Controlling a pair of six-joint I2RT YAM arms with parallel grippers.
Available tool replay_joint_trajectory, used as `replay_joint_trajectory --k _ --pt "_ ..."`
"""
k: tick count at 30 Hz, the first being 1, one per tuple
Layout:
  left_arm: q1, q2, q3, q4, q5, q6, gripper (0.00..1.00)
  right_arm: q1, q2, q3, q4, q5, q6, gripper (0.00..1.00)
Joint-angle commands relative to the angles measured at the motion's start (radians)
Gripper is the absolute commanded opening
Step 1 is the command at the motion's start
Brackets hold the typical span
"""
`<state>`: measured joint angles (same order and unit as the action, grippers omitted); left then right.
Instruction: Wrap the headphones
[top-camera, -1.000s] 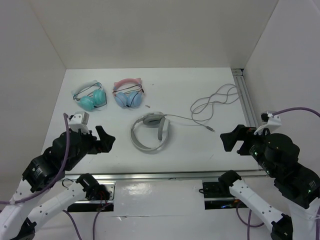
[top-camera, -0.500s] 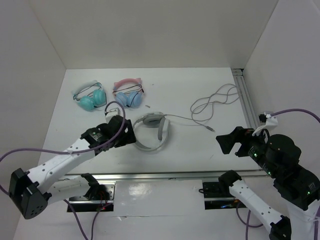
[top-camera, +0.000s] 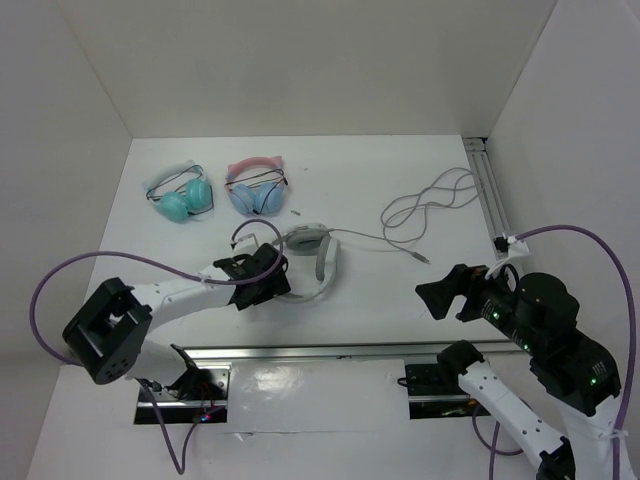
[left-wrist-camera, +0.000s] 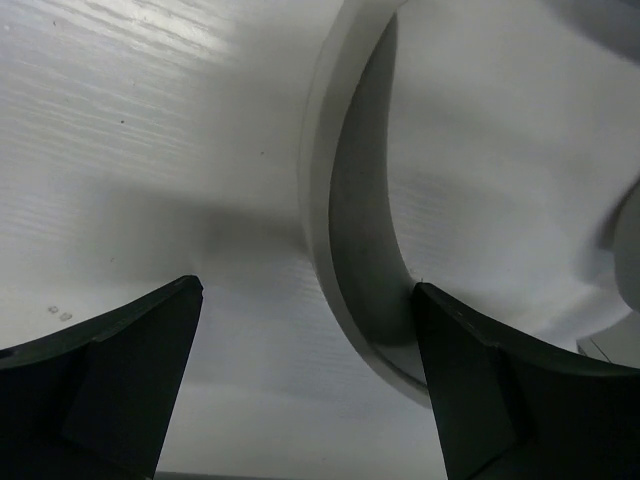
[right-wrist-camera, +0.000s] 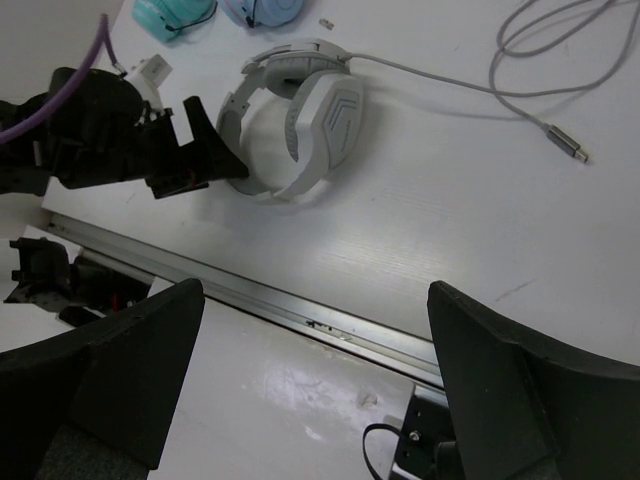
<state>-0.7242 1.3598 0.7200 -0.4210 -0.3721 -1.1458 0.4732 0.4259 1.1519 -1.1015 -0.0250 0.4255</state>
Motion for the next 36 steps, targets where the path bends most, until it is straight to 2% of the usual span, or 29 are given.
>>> replay_joint_trajectory --k 1,5,8,11,12,16,20,21,23,25,29,30,31,33,34,36 --pt "-0.015 0.067 0.022 0.033 -0.033 -0.09 0.99 -0.005 -0.022 -0.03 0.091 -0.045 -0.011 1.0" --pt "-0.015 0.137 0.022 0.024 -0.042 -0.178 0.99 -0.005 -0.05 -0.055 0.101 -0.072 -0.001 1.0" --pt "-0.015 0.17 0.042 0.013 -0.042 -0.187 0.91 -0.005 -0.071 -0.08 0.101 -0.084 -0.001 1.0" --pt "-0.041 0.164 0.021 -0.005 -0.042 -0.227 0.57 -0.005 -0.081 -0.08 0.092 -0.084 -0.001 1.0" --pt "-0.052 0.154 0.012 -0.005 -0.053 -0.238 0.42 -0.005 -0.081 -0.08 0.092 -0.084 -0.001 1.0" --pt "-0.052 0.11 -0.019 -0.035 -0.064 -0.258 0.0 -0.005 -0.09 -0.101 0.092 -0.093 0.009 1.0" --pt "-0.052 0.049 0.025 -0.137 -0.129 -0.217 0.0 -0.014 -0.09 -0.13 0.136 -0.118 0.018 1.0" --pt "-0.061 -0.008 0.038 -0.169 -0.145 -0.207 0.0 -0.015 -0.09 -0.13 0.15 -0.148 0.018 1.0" --pt "-0.073 -0.089 0.071 -0.308 -0.212 -0.191 0.0 -0.015 -0.09 -0.161 0.196 -0.196 0.018 1.0" --pt "-0.073 -0.222 0.16 -0.413 -0.263 -0.135 0.0 -0.015 -0.09 -0.196 0.31 -0.301 0.018 1.0" --pt "-0.073 -0.379 0.382 -0.651 -0.391 0.007 0.0 -0.062 -0.119 -0.29 0.572 -0.426 0.058 1.0" --pt "-0.063 -0.393 0.483 -0.721 -0.405 0.08 0.0 -0.108 -0.131 -0.314 0.694 -0.513 0.07 1.0" --pt "-0.052 -0.393 0.536 -0.751 -0.416 0.122 0.0 -0.139 -0.118 -0.336 0.744 -0.562 0.07 0.98" --pt "-0.011 -0.383 0.645 -0.804 -0.436 0.205 0.0 -0.226 -0.079 -0.36 0.808 -0.642 0.059 0.96" --pt "0.008 -0.369 0.752 -0.831 -0.45 0.283 0.0 -0.33 -0.035 -0.36 0.819 -0.67 0.049 0.96" --pt "0.061 -0.315 0.853 -0.884 -0.465 0.354 0.0 -0.419 0.008 -0.31 0.838 -0.691 0.024 0.96"
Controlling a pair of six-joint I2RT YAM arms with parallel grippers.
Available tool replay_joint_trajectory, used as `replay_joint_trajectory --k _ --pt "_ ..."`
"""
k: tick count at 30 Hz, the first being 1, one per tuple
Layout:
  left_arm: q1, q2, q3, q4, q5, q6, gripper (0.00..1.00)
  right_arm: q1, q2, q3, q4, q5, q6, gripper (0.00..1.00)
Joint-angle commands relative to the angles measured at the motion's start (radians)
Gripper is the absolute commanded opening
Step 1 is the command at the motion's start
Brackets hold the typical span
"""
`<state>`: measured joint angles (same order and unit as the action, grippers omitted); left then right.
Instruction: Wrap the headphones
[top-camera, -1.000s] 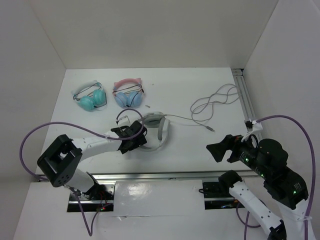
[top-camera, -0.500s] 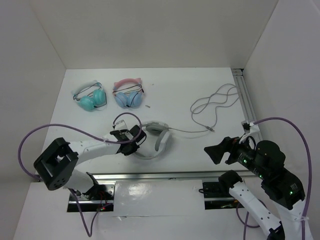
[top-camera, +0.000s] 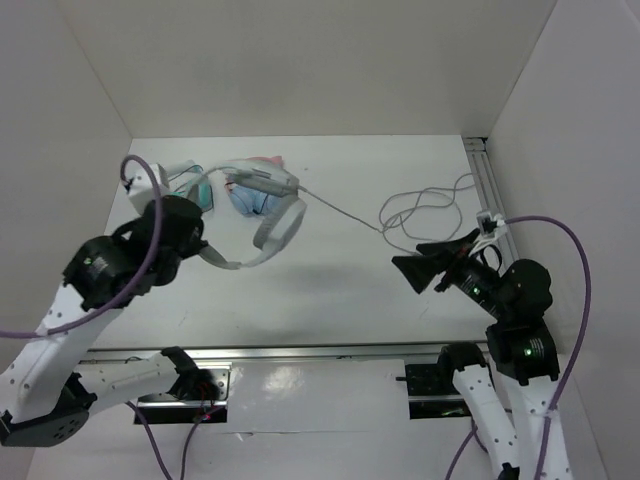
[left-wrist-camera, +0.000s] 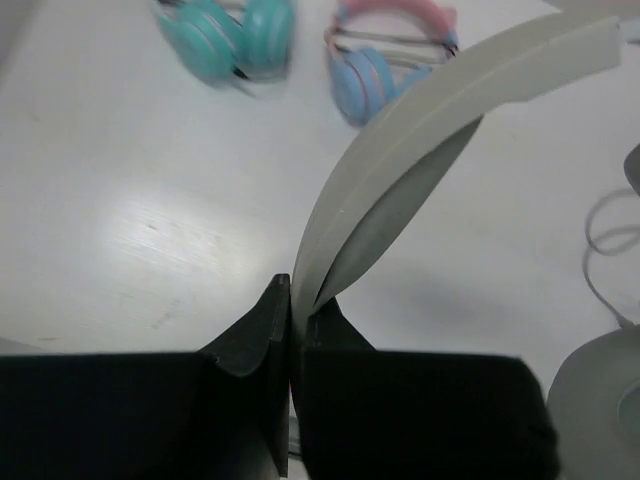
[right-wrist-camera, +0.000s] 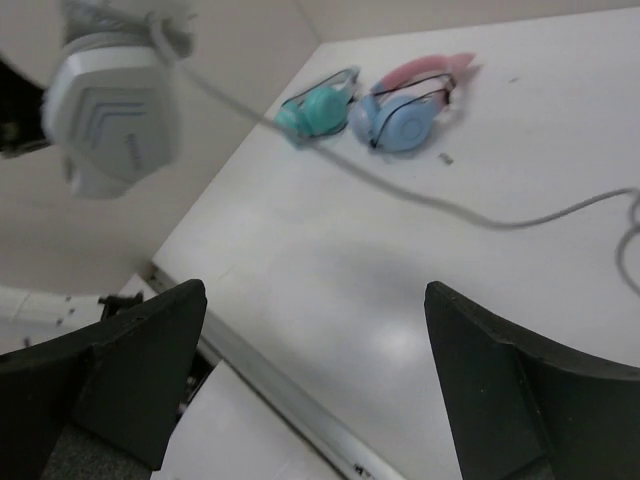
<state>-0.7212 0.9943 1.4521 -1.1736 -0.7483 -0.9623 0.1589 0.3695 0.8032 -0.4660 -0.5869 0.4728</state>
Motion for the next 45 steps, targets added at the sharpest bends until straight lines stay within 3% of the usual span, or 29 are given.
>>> replay_joint_trajectory --k 1,4,7,9,10,11,13,14,15,18,19,21,22,23,24,27,32,39,43,45 --pt "0.078 0.07 0.213 -0.141 -0.089 0.242 0.0 -0.114 0.133 0.062 0.202 -0.104 -0.023 0.96" --pt "0.115 0.119 0.322 -0.138 -0.051 0.296 0.0 -0.124 0.244 0.166 0.224 -0.016 -0.062 0.98" --pt "0.268 0.193 0.404 -0.08 0.091 0.318 0.0 -0.124 0.451 0.333 0.162 0.035 -0.092 0.98" --pt "0.407 0.202 0.377 0.01 0.241 0.398 0.0 -0.124 0.548 0.413 0.191 -0.016 -0.092 0.98" --pt "0.457 0.214 0.366 0.047 0.411 0.414 0.0 -0.124 0.566 0.435 0.219 -0.016 -0.083 0.98" --pt "0.504 0.227 0.357 0.096 0.484 0.427 0.0 -0.124 0.607 0.461 0.228 -0.028 -0.083 0.99" --pt "0.606 0.266 0.356 0.123 0.635 0.438 0.0 -0.11 0.698 0.612 0.143 0.039 -0.129 0.98" --pt "0.627 0.279 0.356 0.133 0.674 0.447 0.0 -0.037 0.811 0.678 0.033 0.065 -0.169 0.97" --pt "0.652 0.3 0.356 0.144 0.72 0.459 0.0 0.043 0.866 0.805 -0.026 0.287 -0.209 0.97" --pt "0.677 0.311 0.347 0.144 0.721 0.47 0.0 0.409 1.113 1.009 -0.204 0.716 -0.365 0.97" --pt "0.677 0.311 0.347 0.144 0.693 0.47 0.0 0.41 1.114 1.052 -0.204 0.717 -0.394 0.97" --pt "0.677 0.311 0.347 0.135 0.659 0.47 0.0 0.525 1.132 1.012 -0.15 0.679 -0.456 1.0" --pt "0.677 0.291 0.337 0.135 0.632 0.47 0.0 0.539 1.094 0.942 -0.088 0.617 -0.508 1.0" --pt "0.677 0.276 0.327 0.135 0.613 0.47 0.0 0.548 0.983 0.85 0.088 0.533 -0.528 1.0" --pt "0.677 0.258 0.314 0.135 0.6 0.47 0.0 0.548 0.929 0.68 0.16 0.506 -0.542 1.0" --pt "0.677 0.196 0.286 0.135 0.59 0.47 0.0 0.548 0.815 0.504 0.282 0.428 -0.614 1.0" --pt "0.677 0.167 0.286 0.103 0.625 0.47 0.0 0.548 0.826 0.409 0.324 0.486 -0.631 0.99" --pt "0.677 0.127 0.327 0.054 0.665 0.479 0.0 0.539 0.885 0.315 0.469 0.415 -0.6 0.95" --pt "0.677 0.127 0.392 0.012 0.656 0.479 0.0 0.53 0.927 0.294 0.513 0.401 -0.591 0.77" --pt "0.677 0.136 0.448 -0.018 0.633 0.479 0.0 0.53 0.937 0.272 0.529 0.392 -0.571 0.75"
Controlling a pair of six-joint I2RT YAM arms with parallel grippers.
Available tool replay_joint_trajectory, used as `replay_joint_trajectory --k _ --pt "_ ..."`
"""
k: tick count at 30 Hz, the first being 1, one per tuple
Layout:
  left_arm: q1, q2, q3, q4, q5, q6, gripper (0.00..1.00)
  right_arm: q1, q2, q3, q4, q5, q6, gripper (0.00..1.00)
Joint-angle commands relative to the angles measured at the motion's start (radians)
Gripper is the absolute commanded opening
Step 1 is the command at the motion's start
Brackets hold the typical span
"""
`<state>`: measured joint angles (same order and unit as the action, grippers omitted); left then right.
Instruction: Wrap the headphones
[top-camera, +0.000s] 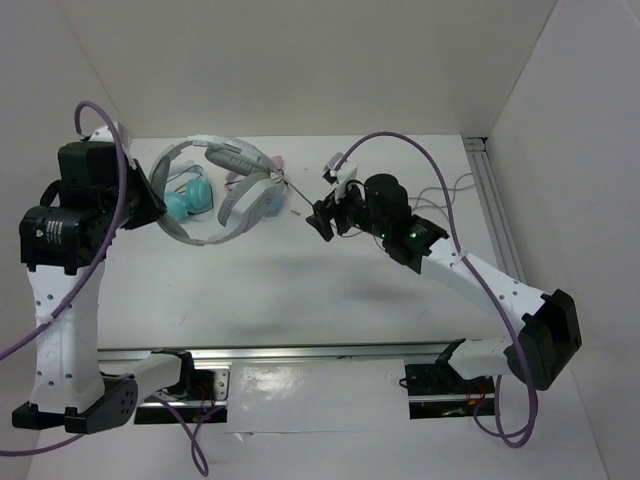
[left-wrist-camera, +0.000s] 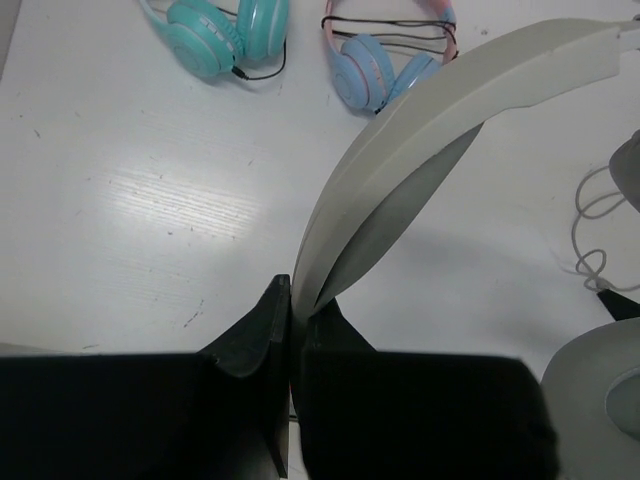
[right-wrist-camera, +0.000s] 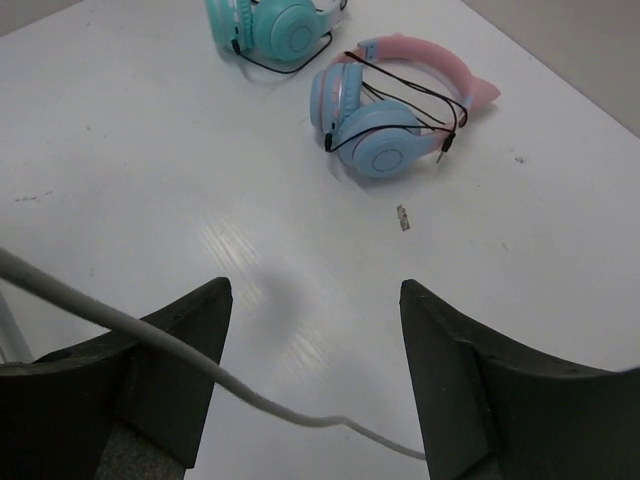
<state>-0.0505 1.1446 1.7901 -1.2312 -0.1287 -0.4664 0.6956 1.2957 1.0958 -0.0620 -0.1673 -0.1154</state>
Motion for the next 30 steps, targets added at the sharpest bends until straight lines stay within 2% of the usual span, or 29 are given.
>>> replay_joint_trajectory --k 1,5,8,13,17,20,21,22,24,25,26,28,29,30 --pt "0.006 -0.005 0.129 0.029 -0.005 -0.026 0.0 -0.017 0.011 -0.037 0.154 -0.028 0.017 0.75" --pt "0.006 0.004 0.179 -0.002 -0.028 -0.026 0.0 -0.042 0.011 -0.147 0.232 -0.063 0.051 0.66" --pt "0.006 0.004 0.18 -0.002 -0.017 -0.035 0.0 -0.064 0.011 -0.2 0.29 -0.083 0.076 0.64" --pt "0.006 0.014 0.199 -0.013 -0.071 -0.035 0.0 -0.093 0.022 -0.231 0.306 -0.092 0.095 0.57" --pt "0.006 0.023 0.199 -0.022 -0.091 -0.057 0.0 -0.102 0.022 -0.281 0.35 -0.081 0.115 0.39" --pt "0.006 0.032 0.199 -0.022 -0.1 -0.066 0.0 -0.111 0.004 -0.315 0.366 -0.051 0.14 0.04" --pt "0.006 0.032 0.199 -0.022 -0.1 -0.066 0.0 -0.111 0.004 -0.326 0.376 -0.035 0.151 0.0" --pt "0.006 0.032 0.199 -0.022 -0.113 -0.066 0.0 -0.111 -0.009 -0.326 0.376 -0.023 0.151 0.0" --pt "0.006 0.032 0.19 -0.01 -0.144 -0.066 0.0 -0.084 -0.048 -0.317 0.315 0.082 0.161 0.0" --pt "0.006 0.032 0.178 0.001 -0.205 -0.066 0.0 -0.065 -0.07 -0.317 0.289 0.144 0.174 0.0" --pt "0.006 0.021 0.14 0.001 -0.244 -0.087 0.0 -0.02 -0.129 -0.317 0.25 0.305 0.184 0.0" --pt "-0.026 0.0 0.079 0.062 -0.343 -0.087 0.0 0.027 -0.199 -0.317 0.203 0.472 0.221 0.0" --pt "-0.046 -0.017 -0.013 0.106 -0.365 -0.071 0.0 0.069 -0.264 -0.303 0.158 0.609 0.23 0.0" --pt "-0.066 -0.037 -0.068 0.158 -0.365 -0.042 0.0 0.093 -0.294 -0.289 0.131 0.656 0.23 0.0"
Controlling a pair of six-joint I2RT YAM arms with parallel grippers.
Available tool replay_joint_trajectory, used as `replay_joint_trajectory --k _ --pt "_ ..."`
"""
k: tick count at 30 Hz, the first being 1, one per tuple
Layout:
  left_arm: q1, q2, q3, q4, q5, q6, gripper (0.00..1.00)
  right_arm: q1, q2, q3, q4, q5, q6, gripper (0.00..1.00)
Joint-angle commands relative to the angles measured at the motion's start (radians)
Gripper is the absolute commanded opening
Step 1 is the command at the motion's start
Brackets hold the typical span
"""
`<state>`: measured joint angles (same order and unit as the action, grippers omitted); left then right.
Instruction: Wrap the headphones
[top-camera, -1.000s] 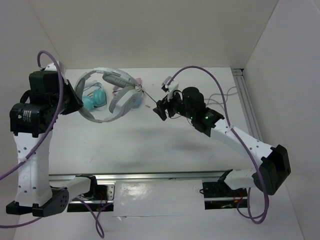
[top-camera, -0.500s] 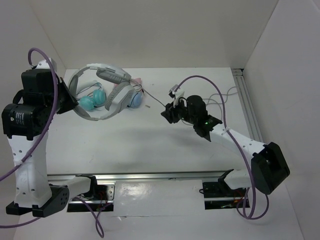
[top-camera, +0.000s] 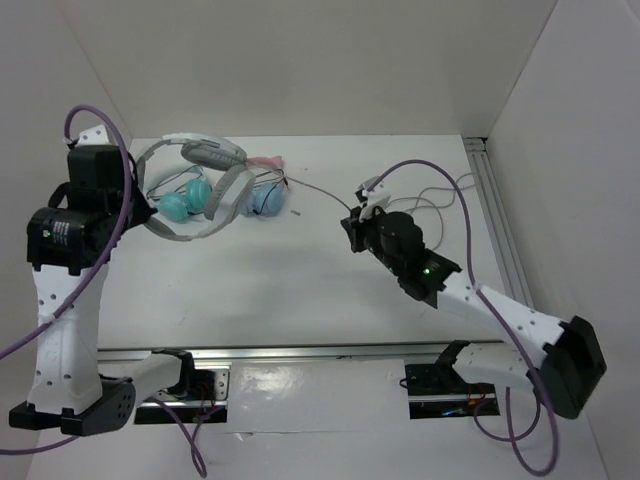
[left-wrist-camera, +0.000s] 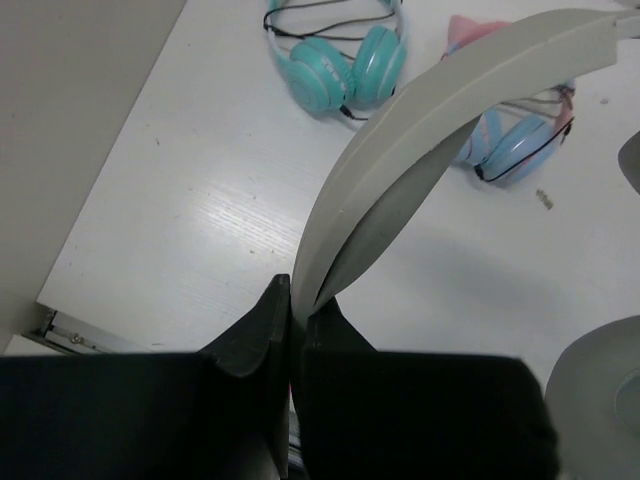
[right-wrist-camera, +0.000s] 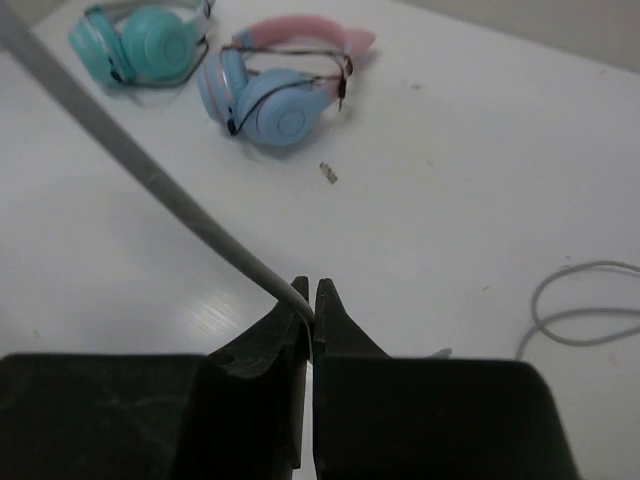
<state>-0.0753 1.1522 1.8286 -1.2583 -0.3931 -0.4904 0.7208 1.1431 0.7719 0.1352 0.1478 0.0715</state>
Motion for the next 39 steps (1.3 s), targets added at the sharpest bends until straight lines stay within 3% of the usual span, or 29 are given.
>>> replay_joint_trajectory --k 1,3,7,11,15,20,23,28,33,39 --pt "-0.087 -0.081 -0.158 0.235 -0.101 0.01 0.0 0.089 -0.167 0.055 -0.092 0.367 0.044 0.0" --pt "-0.128 -0.107 -0.288 0.368 -0.075 0.103 0.0 0.17 -0.213 0.127 -0.162 0.426 0.021 0.0" --pt "-0.257 -0.08 -0.377 0.434 -0.145 0.158 0.0 0.339 -0.203 0.246 -0.256 0.498 -0.038 0.0" --pt "-0.475 -0.005 -0.396 0.465 -0.277 0.233 0.0 0.497 -0.129 0.332 -0.327 0.608 -0.119 0.0" --pt "-0.665 0.089 -0.41 0.454 -0.512 0.28 0.0 0.621 -0.039 0.395 -0.391 0.723 -0.173 0.0" --pt "-0.932 0.132 -0.485 0.523 -0.59 0.413 0.0 0.657 -0.026 0.415 -0.425 0.791 -0.202 0.02" --pt "-1.032 0.142 -0.515 0.524 -0.636 0.437 0.0 0.657 -0.026 0.425 -0.436 0.829 -0.211 0.02" --pt "-1.066 0.071 -0.535 0.513 -0.636 0.437 0.0 0.666 -0.049 0.425 -0.448 0.891 -0.211 0.03" --pt "-1.084 -0.02 -0.555 0.513 -0.472 0.455 0.0 0.617 -0.072 0.392 -0.381 0.881 -0.24 0.06" --pt "-1.084 -0.065 -0.555 0.485 -0.334 0.443 0.0 0.554 -0.157 0.303 -0.233 0.71 -0.243 0.08"
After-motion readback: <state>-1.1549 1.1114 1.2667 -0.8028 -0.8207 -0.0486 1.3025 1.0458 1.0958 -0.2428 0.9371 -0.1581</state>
